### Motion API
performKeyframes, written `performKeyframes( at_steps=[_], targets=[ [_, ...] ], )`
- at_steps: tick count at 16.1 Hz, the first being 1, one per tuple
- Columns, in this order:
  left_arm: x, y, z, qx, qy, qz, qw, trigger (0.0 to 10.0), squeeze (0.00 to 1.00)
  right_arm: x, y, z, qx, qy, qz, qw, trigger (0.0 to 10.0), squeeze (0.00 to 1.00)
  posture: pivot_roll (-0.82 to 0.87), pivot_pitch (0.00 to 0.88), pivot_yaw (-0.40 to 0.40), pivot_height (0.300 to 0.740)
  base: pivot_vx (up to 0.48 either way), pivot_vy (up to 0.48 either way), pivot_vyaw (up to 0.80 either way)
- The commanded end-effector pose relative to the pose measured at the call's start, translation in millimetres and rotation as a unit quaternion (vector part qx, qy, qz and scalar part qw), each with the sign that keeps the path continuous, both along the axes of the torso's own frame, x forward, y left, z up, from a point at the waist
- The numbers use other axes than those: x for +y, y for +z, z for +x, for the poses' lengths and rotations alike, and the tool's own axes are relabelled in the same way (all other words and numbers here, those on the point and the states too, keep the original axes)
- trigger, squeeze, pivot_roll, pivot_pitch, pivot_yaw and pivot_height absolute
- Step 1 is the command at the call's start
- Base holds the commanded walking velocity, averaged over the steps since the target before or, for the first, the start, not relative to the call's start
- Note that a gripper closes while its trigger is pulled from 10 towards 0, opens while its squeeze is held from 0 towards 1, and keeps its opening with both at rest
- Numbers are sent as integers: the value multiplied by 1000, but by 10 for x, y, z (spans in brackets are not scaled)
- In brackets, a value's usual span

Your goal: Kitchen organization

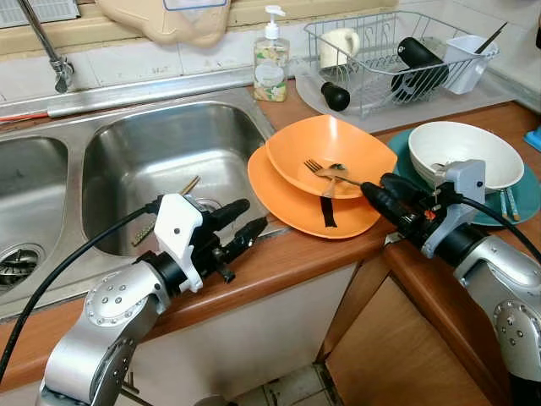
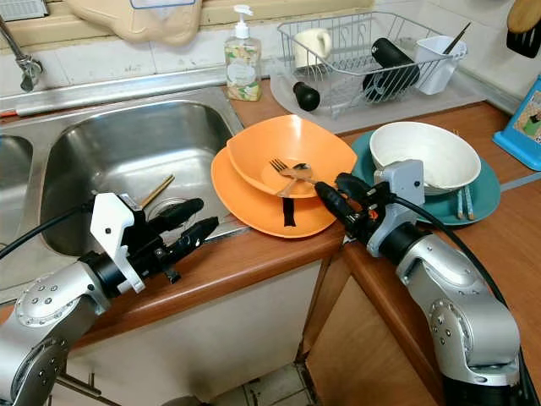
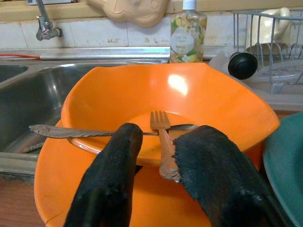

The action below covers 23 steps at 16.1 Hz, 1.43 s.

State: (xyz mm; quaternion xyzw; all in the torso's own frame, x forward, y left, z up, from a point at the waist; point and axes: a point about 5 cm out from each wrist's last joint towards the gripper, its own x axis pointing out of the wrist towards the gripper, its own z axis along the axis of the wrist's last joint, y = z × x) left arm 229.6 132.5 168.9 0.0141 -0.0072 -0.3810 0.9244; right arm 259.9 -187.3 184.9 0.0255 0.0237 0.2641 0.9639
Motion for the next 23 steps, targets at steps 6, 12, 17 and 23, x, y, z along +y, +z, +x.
performKeyframes(
  at_steps=[6, 12, 17, 23],
  targets=[
    [-14, 44, -7, -6, -16, 7, 1000, 10000, 0, 19, 14, 41, -10, 0, -4, 1000, 0, 0, -62, 0, 27, 740, 0, 0, 0],
    [-26, 58, 12, -12, -15, 8, 1000, 10000, 0, 0, 141, 51, -32, -5, 9, 999, 0, 0, -66, 0, 31, 740, 0, 0, 0],
    [-49, 65, 16, -16, -22, 11, 1000, 10000, 0, -63, 132, 27, -36, -19, -2, 999, 10000, 0, -68, 0, 35, 740, 0, 0, 0],
    [-80, 42, 10, -9, -33, 11, 999, 10000, 0, -57, 93, -35, -36, 7, 15, 999, 10000, 1000, -74, 0, 41, 740, 0, 0, 0]
  ],
)
